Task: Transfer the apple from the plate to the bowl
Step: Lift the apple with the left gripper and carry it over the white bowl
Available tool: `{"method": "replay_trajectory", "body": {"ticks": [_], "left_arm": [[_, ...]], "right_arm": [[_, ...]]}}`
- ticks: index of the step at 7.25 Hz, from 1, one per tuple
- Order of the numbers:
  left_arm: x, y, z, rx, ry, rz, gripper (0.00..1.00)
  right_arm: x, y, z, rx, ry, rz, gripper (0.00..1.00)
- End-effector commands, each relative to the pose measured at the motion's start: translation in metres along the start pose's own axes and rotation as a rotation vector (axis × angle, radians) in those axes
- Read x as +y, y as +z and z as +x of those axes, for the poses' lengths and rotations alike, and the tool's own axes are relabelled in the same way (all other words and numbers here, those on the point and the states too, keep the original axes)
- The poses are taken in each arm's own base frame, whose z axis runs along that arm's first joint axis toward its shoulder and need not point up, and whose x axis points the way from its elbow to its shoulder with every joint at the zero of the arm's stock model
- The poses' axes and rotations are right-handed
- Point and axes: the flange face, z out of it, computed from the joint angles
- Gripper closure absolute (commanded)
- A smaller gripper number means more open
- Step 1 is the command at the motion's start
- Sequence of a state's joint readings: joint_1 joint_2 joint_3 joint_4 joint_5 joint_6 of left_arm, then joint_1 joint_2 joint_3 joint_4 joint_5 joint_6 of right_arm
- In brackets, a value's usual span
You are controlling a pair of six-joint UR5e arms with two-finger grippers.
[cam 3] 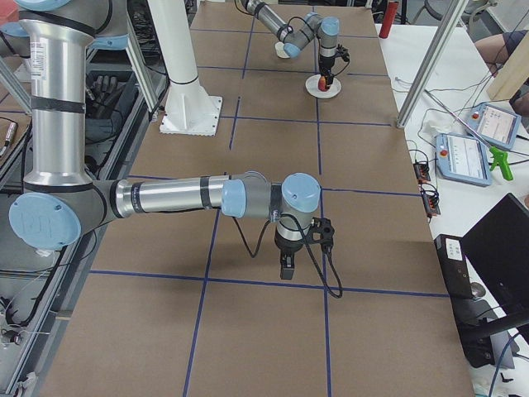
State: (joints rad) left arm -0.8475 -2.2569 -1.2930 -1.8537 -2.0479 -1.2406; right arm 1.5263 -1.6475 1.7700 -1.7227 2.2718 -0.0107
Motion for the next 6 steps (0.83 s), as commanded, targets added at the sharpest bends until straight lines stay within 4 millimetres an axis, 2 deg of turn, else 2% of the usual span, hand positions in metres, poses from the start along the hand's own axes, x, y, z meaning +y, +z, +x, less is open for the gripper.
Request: {"method": "replay_trajectory", "body": {"ticks": [1,2,3,4,5,6], "left_arm": [[0.051,-0.078,-0.08,0.043,0.097,0.031,1.0],[0.068,-0.095,-0.12,0.026,0.15,0.032,1.0],[0.08,-0.097,-0.168,-0.006,0.181,0.023,1.0],[0.081,-0.099,-0.22,-0.046,0.217,0.02,1.0],[0.093,-0.094,-0.261,-0.09,0.235,-0.004,1.0],[0.1,-0.086,-0.288,-0.101,0.231,-0.011,1.0]], "right_arm": [[0.0,0.0,0.0,0.0,0.0,0.0,0.0],[0.0,0.0,0.0,0.0,0.001,-0.001,0.0],[0.0,0.0,0.0,0.0,0.001,-0.001,0.0],[0.0,0.0,0.0,0.0,0.0,0.0,0.0],[0.0,0.0,0.0,0.0,0.0,0.0,0.0],[0.0,0.0,0.0,0.0,0.001,-0.001,0.0]]}}
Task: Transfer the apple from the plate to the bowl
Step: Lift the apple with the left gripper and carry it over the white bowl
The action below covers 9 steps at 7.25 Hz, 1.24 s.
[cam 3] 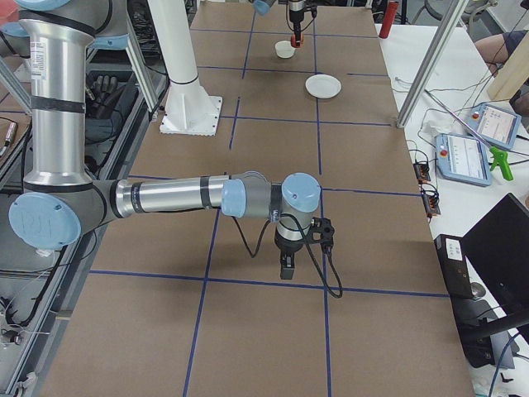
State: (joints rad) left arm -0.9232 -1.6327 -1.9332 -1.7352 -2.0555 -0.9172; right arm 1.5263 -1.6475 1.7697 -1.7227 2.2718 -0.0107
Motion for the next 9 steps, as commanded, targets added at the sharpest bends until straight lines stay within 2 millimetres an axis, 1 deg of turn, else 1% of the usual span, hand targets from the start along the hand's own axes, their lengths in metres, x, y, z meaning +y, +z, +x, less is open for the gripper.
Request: {"method": "replay_trajectory", "body": {"ticks": [1,2,3,4,5,6,7,9], "left_arm": [[0.035,0.015,-0.063,0.007,0.025,0.007,1.0],[0.04,0.031,-0.082,0.03,0.009,0.023,1.0],[0.039,0.05,-0.087,0.024,-0.037,0.011,1.0],[0.038,0.053,-0.088,0.027,-0.039,0.012,1.0],[0.035,0.066,-0.096,0.007,-0.051,-0.003,1.0],[0.029,0.071,-0.091,0.008,-0.052,-0.002,0.99],[0.027,0.076,-0.092,0.002,-0.056,-0.008,0.98],[0.026,0.077,-0.09,0.006,-0.061,-0.012,0.94]], "right_arm": [[0.0,0.0,0.0,0.0,0.0,0.0,0.0],[0.0,0.0,0.0,0.0,0.001,-0.001,0.0],[0.0,0.0,0.0,0.0,0.001,-0.001,0.0],[0.0,0.0,0.0,0.0,0.001,-0.001,0.0],[0.0,0.0,0.0,0.0,-0.001,-0.001,0.0],[0.0,0.0,0.0,0.0,0.001,-0.001,0.0],[0.0,0.0,0.0,0.0,0.001,-0.001,0.0],[0.0,0.0,0.0,0.0,0.001,-0.001,0.0]]}}
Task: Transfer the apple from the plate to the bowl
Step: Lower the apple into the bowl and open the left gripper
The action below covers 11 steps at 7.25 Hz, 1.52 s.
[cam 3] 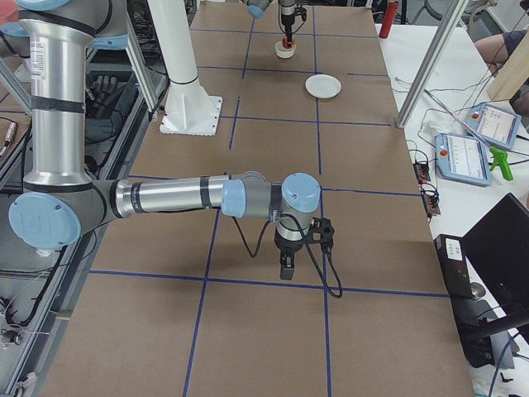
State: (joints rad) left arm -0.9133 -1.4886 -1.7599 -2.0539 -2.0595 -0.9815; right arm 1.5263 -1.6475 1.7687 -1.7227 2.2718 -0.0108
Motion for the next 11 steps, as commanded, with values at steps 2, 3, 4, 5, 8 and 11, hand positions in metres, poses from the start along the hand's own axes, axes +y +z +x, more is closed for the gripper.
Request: {"method": "replay_trajectory", "body": {"ticks": [2,3,4,5,8,11], "left_arm": [[0.003,0.001,0.007,0.031,-0.002,-0.043,0.89],[0.002,0.001,0.011,0.037,0.001,-0.046,0.86],[0.002,0.007,0.007,0.027,-0.004,-0.054,0.85],[0.003,0.011,0.007,0.025,-0.003,-0.062,0.64],[-0.001,0.017,0.011,0.025,-0.003,-0.071,0.25],[0.001,0.007,0.019,0.055,0.009,-0.083,0.0]], "right_arm": [[0.0,0.0,0.0,0.0,0.0,0.0,0.0],[0.0,0.0,0.0,0.0,0.0,0.0,0.0],[0.0,0.0,0.0,0.0,0.0,0.0,0.0],[0.0,-0.001,0.0,0.0,-0.001,0.001,0.0],[0.0,0.0,0.0,0.0,0.0,0.0,0.0],[0.0,-0.001,0.0,0.0,-0.001,0.001,0.0]]}}
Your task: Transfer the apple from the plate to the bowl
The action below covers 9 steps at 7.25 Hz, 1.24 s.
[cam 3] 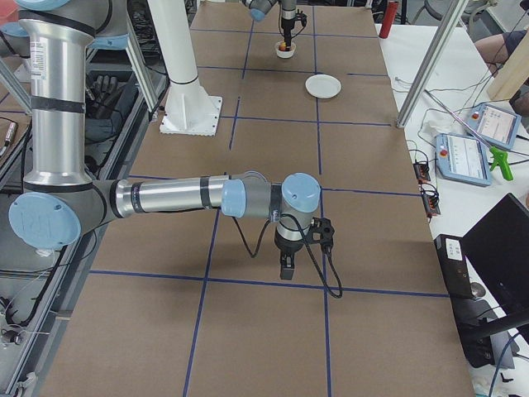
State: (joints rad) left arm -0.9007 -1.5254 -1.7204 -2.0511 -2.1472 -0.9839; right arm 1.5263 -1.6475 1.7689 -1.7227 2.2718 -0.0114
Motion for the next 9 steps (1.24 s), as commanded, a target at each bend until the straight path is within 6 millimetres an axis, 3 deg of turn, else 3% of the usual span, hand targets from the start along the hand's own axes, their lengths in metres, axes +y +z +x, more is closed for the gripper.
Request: {"method": "replay_trajectory", "body": {"ticks": [1,2,3,4,6,8,9], "left_arm": [[0.002,-0.012,0.009,0.018,0.01,0.008,0.0],[0.005,-0.022,0.011,0.031,0.013,0.012,0.0],[0.019,-0.055,0.017,0.067,0.024,-0.007,0.0],[0.021,-0.094,0.002,0.053,0.067,0.025,0.0],[-0.011,-0.171,-0.082,-0.029,0.125,0.128,0.0],[-0.009,-0.205,-0.175,-0.105,0.229,0.157,0.0],[-0.008,-0.213,-0.216,-0.124,0.216,0.17,0.0]], "right_arm": [[0.0,0.0,0.0,0.0,-0.001,0.0,0.0],[0.0,0.0,0.0,0.0,0.0,0.001,0.0],[0.0,0.0,0.0,0.0,0.001,0.0,0.0],[0.0,0.0,0.0,0.0,0.001,0.0,0.0],[0.0,0.0,0.0,0.0,0.0,0.001,0.0],[0.0,0.0,0.0,0.0,0.001,0.0,0.0],[0.0,0.0,0.0,0.0,-0.001,0.0,0.0]]}}
